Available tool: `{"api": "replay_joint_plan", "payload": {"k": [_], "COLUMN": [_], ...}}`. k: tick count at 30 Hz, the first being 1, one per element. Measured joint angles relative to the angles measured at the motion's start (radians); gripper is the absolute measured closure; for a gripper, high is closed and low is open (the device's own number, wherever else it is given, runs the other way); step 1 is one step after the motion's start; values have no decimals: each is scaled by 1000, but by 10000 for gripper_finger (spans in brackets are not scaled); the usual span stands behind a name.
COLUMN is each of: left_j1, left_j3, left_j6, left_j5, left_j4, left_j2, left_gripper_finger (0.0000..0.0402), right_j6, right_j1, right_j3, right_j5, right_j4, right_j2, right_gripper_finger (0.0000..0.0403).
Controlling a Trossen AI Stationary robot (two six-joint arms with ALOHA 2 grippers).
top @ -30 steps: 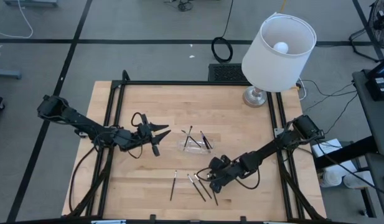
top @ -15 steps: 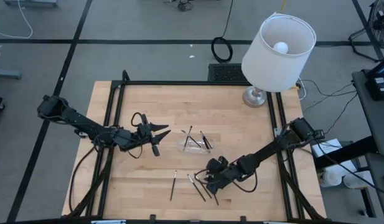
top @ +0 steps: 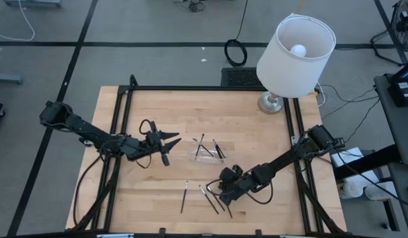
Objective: Put items in baskets/containers
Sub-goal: Put the eyeshadow brush in the transparent organizer
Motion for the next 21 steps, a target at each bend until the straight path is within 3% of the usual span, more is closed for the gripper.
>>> {"api": "replay_joint_plan", "payload": {"k": [9,15,21], "left_j1": [0,0,0], "left_j3": [0,0,0], "left_j6": [0,0,0], "left_j5": [0,0,0], "left_j4": [0,0,0], "left_j2": [0,0,0], "left_gripper_finger": [286,286,286], "right_j6": [-24,-41,-126], "right_j1": [-1,-6,-4], "right_j3": [0,-4,-10], "right_j5": [14,-6,-19], "right_j4": [-14,-5,64], "right_j2": [0,-26,-130], "right_gripper_finger": [395,400,402]}}
